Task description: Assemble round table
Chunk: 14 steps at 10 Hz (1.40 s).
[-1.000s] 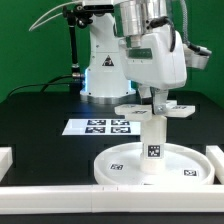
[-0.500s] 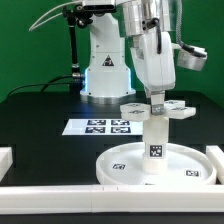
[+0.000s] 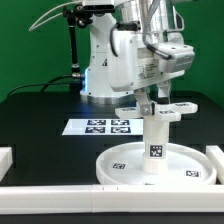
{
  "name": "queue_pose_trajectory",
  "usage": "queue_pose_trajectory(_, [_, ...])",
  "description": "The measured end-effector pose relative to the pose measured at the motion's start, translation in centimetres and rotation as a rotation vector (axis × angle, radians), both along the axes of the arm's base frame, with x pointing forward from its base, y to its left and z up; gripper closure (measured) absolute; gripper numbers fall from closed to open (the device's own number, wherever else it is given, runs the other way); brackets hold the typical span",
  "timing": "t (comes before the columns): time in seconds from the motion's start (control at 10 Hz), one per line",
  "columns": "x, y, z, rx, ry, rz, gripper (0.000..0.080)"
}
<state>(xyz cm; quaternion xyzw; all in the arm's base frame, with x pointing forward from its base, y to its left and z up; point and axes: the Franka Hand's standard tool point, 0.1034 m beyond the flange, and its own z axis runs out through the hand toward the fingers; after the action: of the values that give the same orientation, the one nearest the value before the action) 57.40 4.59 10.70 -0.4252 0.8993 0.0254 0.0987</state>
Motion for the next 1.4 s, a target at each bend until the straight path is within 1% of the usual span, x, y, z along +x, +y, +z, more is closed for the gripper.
queue_pose_trajectory(0.3, [-0.1, -0.2, 0.0, 0.045, -0.003, -0.085, 0.0354])
queue_pose_trajectory(0.6, [-0.1, -0.2, -0.1, 0.043, -0.009, -0.051, 0.0354])
queue_pose_trajectory(0.7, [0.0, -0.2, 0.1, 0.040, -0.015, -0.029, 0.0221])
queue_pose_trajectory(0.8, [0.2, -0.4, 0.8, 0.039, -0.034, 0.014, 0.0172])
queue_pose_trajectory(0.9, [0.3, -0.4, 1.5, 0.052, -0.031, 0.044, 0.0172])
queue_pose_trajectory(1.0, [0.6, -0.5, 2.0, 0.059, -0.033, 0.062, 0.0153])
queue_pose_trajectory(1.1, [0.9, -0.4, 2.4, 0.060, -0.043, 0.068, 0.0153])
queue_pose_trajectory(1.2, [1.1, -0.3, 2.7, 0.060, -0.049, 0.096, 0.0151])
queue_pose_trajectory(1.4, [1.0, -0.3, 2.4, 0.055, -0.047, 0.116, 0.0151])
